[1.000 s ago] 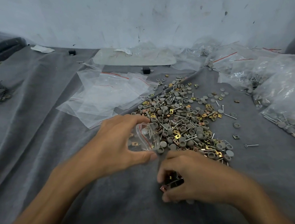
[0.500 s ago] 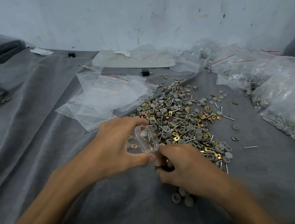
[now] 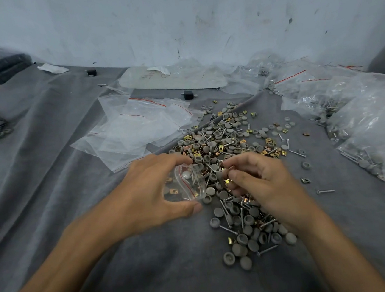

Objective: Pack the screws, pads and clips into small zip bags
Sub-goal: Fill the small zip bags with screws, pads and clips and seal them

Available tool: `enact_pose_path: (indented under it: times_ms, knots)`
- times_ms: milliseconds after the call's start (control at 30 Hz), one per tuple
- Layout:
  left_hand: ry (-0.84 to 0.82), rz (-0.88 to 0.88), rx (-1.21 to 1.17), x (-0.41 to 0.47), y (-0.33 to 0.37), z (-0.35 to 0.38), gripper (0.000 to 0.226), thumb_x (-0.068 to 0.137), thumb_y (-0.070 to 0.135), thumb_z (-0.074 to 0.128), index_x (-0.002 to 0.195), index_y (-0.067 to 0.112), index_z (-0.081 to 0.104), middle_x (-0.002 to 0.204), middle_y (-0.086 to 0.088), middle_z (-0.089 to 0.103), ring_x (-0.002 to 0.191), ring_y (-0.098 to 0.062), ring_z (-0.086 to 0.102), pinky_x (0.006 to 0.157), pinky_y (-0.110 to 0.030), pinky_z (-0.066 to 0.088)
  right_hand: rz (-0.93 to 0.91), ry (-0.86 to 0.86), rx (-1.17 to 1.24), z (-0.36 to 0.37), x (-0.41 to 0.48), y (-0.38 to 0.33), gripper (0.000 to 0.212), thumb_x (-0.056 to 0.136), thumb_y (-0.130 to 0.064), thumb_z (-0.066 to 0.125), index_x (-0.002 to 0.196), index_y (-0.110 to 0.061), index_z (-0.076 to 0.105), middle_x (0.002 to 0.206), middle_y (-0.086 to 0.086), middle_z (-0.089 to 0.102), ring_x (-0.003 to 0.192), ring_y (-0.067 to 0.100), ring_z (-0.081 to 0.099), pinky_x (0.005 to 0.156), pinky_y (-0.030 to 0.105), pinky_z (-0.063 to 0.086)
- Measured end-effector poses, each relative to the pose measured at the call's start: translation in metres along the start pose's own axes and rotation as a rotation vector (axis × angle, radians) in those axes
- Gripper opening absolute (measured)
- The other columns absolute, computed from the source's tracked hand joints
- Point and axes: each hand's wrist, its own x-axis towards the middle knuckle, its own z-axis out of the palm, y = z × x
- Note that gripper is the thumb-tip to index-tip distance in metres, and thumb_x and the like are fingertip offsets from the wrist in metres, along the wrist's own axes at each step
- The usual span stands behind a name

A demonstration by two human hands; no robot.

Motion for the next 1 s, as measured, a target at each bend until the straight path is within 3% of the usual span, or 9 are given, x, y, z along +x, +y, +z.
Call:
enact_pose_path:
  times_ms: [200, 367, 467, 567, 733, 833, 933, 1000]
  knots:
    - [-0.005, 0.003, -0.001, 0.0, 0.001, 0.0, 0.079, 0.071, 0.073, 0.071, 0.14, 0.05, 0.04, 0.134, 0.031, 0.04, 0.125, 0.008, 0.028, 0.106, -0.026, 0.027, -0.035, -0.001, 0.011, 0.0, 0.0, -0.001, 0.017, 0.097, -0.012, 0.067, 0.104, -0.026, 0.076, 0.095, 0.0, 0.077, 0.086, 0.015, 0.074, 0.074, 0.029, 0.061]
    - [-0.006, 0.012, 0.001, 0.0, 0.002, 0.001, 0.077, 0.072, 0.071, 0.072, 0.139, 0.051, 0.04, 0.132, 0.03, 0.041, 0.122, 0.009, 0.028, 0.105, -0.025, 0.027, -0.052, -0.025, 0.185, 0.011, -0.002, -0.006, 0.017, 0.1, -0.016, 0.063, 0.102, -0.031, 0.071, 0.1, 0.006, 0.077, 0.082, 0.02, 0.073, 0.066, 0.025, 0.057]
    - [-0.008, 0.032, 0.015, -0.001, 0.005, 0.003, 0.081, 0.07, 0.073, 0.072, 0.14, 0.046, 0.042, 0.127, 0.031, 0.039, 0.115, 0.013, 0.024, 0.104, -0.024, 0.025, -0.072, -0.06, 0.276, 0.024, -0.003, -0.008, 0.012, 0.099, -0.015, 0.063, 0.104, -0.025, 0.068, 0.101, 0.007, 0.078, 0.082, 0.018, 0.073, 0.068, 0.025, 0.057]
    - [-0.008, 0.038, 0.02, 0.0, 0.008, 0.003, 0.086, 0.064, 0.079, 0.059, 0.14, 0.043, 0.044, 0.126, 0.03, 0.041, 0.113, 0.013, 0.025, 0.103, -0.023, 0.024, -0.101, -0.098, 0.33, 0.034, -0.003, -0.009, 0.01, 0.098, -0.016, 0.064, 0.107, -0.017, 0.065, 0.102, 0.007, 0.078, 0.087, 0.017, 0.073, 0.074, 0.029, 0.06]
    - [-0.004, 0.05, 0.019, 0.001, 0.007, 0.002, 0.089, 0.062, 0.083, 0.051, 0.14, 0.042, 0.044, 0.125, 0.032, 0.04, 0.113, 0.014, 0.026, 0.103, -0.024, 0.025, -0.159, -0.048, 0.221, 0.036, -0.004, -0.012, 0.01, 0.095, -0.016, 0.07, 0.101, -0.022, 0.073, 0.096, 0.003, 0.076, 0.083, 0.016, 0.069, 0.072, 0.03, 0.059]
    - [0.002, 0.056, 0.014, 0.001, 0.007, 0.004, 0.087, 0.063, 0.082, 0.052, 0.14, 0.042, 0.045, 0.124, 0.032, 0.04, 0.114, 0.013, 0.028, 0.104, -0.025, 0.026, -0.182, -0.022, 0.082, 0.034, -0.005, -0.011, 0.018, 0.092, -0.017, 0.074, 0.103, -0.031, 0.077, 0.094, 0.004, 0.072, 0.087, 0.025, 0.068, 0.076, 0.038, 0.06]
    - [0.004, 0.051, 0.006, 0.0, 0.006, 0.003, 0.082, 0.064, 0.081, 0.056, 0.138, 0.046, 0.044, 0.124, 0.034, 0.04, 0.115, 0.014, 0.029, 0.105, -0.025, 0.028, -0.175, -0.083, 0.113, 0.029, -0.005, -0.013, 0.026, 0.095, -0.014, 0.07, 0.113, -0.033, 0.074, 0.094, 0.001, 0.075, 0.085, 0.013, 0.071, 0.07, 0.024, 0.057]
    - [0.011, 0.029, -0.006, 0.0, 0.004, 0.002, 0.08, 0.064, 0.079, 0.061, 0.136, 0.049, 0.044, 0.125, 0.033, 0.042, 0.118, 0.011, 0.031, 0.106, -0.025, 0.028, -0.18, -0.017, 0.067, 0.022, -0.003, -0.014, 0.021, 0.096, -0.015, 0.068, 0.11, -0.03, 0.073, 0.094, -0.004, 0.077, 0.087, 0.007, 0.072, 0.069, 0.017, 0.054]
